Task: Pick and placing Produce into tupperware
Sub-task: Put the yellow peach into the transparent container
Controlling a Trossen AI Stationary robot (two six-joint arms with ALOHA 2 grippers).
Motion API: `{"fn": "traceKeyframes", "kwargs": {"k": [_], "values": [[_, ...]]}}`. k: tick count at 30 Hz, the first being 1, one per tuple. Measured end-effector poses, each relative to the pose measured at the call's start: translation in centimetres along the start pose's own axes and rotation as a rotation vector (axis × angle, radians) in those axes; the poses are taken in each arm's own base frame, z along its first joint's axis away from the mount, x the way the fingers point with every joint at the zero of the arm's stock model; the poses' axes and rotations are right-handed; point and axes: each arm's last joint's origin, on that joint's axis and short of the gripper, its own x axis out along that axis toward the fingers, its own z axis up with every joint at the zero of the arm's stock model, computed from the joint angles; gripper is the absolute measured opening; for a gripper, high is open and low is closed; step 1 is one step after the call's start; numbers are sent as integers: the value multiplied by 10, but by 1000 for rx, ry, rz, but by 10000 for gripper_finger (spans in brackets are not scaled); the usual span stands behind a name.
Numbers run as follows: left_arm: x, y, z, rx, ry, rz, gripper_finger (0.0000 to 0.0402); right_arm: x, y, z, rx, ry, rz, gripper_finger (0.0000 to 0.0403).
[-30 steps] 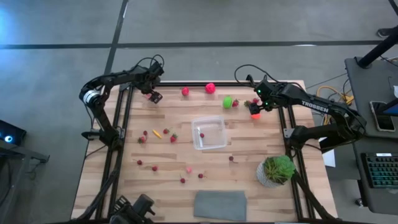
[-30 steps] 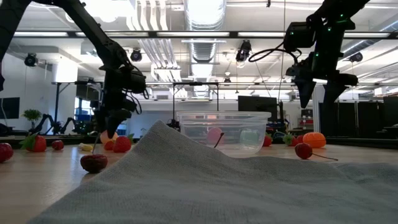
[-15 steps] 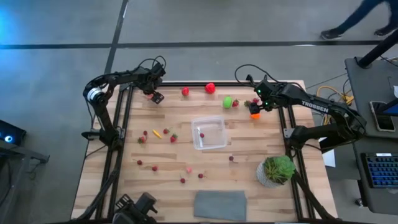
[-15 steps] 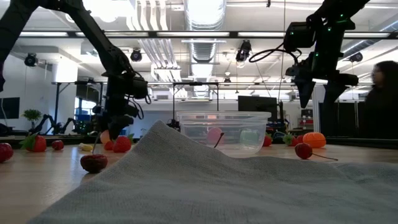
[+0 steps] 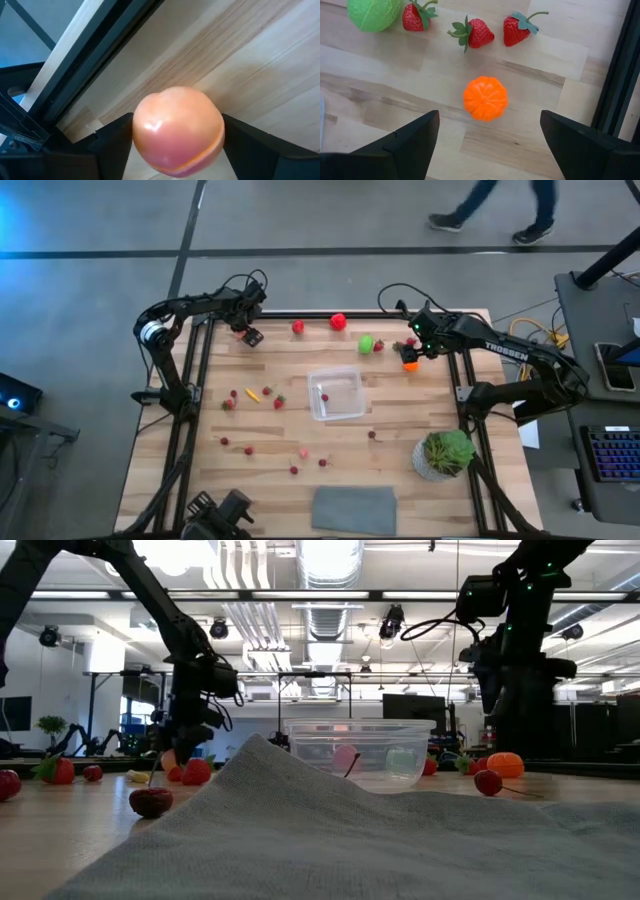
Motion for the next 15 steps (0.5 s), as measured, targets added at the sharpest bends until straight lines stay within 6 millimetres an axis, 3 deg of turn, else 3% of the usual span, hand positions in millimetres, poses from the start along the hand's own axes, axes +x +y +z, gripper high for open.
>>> {"fn": "traceKeyframes", "kwargs": {"k": [5,9,15], "values": [[0,0,-1,-1,4,3,223,0,0,0,0,0,0,338],[-5,-3,-4,1,25,-13,219,0,0,0,0,0,0,338],[-28,-16,-7,-3,-33,-161,218,0,0,0,-1,0,0,338]]}}
